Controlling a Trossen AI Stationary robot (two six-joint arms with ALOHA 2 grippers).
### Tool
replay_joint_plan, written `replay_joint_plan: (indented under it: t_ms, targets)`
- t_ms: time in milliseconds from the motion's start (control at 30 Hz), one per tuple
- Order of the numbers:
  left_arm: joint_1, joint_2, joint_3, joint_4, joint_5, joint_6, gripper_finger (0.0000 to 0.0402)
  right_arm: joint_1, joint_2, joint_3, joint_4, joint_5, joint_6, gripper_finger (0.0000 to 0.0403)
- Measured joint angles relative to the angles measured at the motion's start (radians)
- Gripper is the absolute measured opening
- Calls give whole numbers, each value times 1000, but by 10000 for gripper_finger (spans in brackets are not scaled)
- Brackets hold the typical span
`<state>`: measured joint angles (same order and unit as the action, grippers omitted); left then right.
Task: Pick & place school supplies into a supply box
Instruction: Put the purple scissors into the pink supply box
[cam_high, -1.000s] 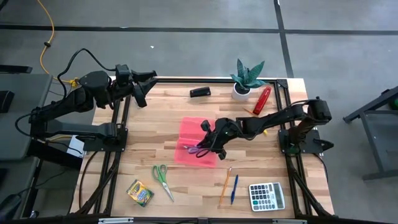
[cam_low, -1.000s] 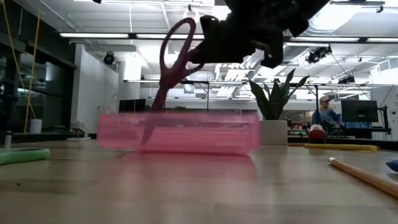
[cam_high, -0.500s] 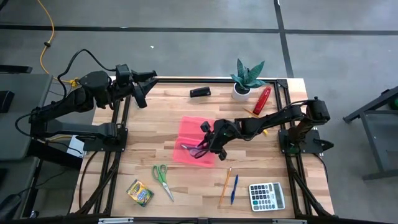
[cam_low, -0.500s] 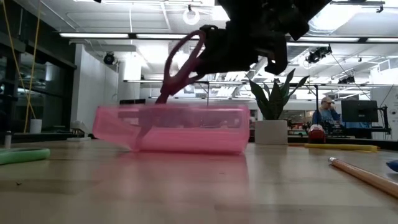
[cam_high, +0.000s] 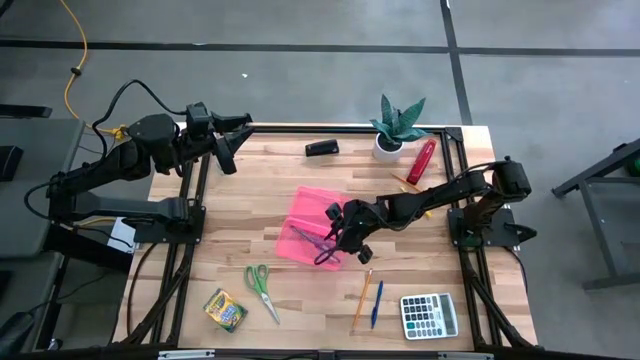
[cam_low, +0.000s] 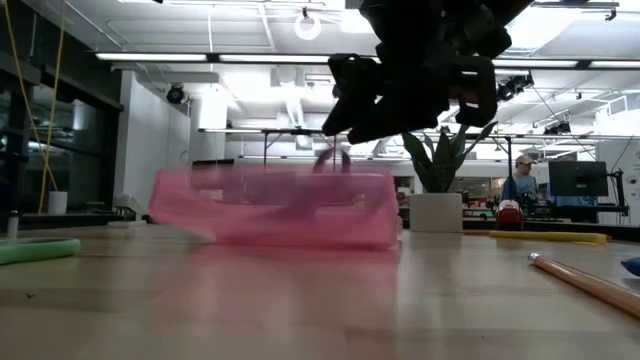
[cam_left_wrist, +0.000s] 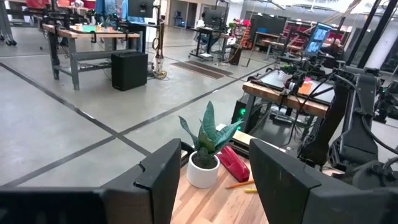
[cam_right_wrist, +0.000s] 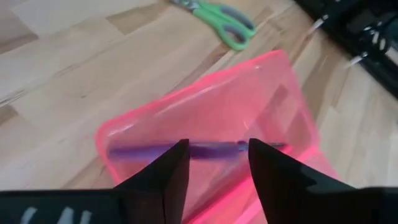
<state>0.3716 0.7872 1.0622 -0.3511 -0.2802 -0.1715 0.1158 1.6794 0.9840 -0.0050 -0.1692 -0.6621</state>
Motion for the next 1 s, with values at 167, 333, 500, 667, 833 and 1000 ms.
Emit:
replay_joint_plan:
  t_ms: [167, 333, 500, 667, 833, 1000]
  targets:
    - [0, 0, 0, 0, 0, 0, 177, 3, 0, 0, -17, 12, 0, 162]
    - [0, 0, 0, 0, 0, -8, 177, 5, 0, 0, -22, 24, 61, 163]
    - [0, 0, 0, -1, 23, -8, 177, 5, -18, 0, -44, 77, 138, 163]
    - [0, 0, 0, -3, 69, -9, 177, 5, -89, 0, -62, 108, 279, 162]
    - [0, 0, 0, -4, 93, -9, 177, 24, -113, 2, -21, 109, 558, 113]
    - [0, 0, 0, -4, 95, -12, 177, 68, -21, 1, 100, 108, 714, 12]
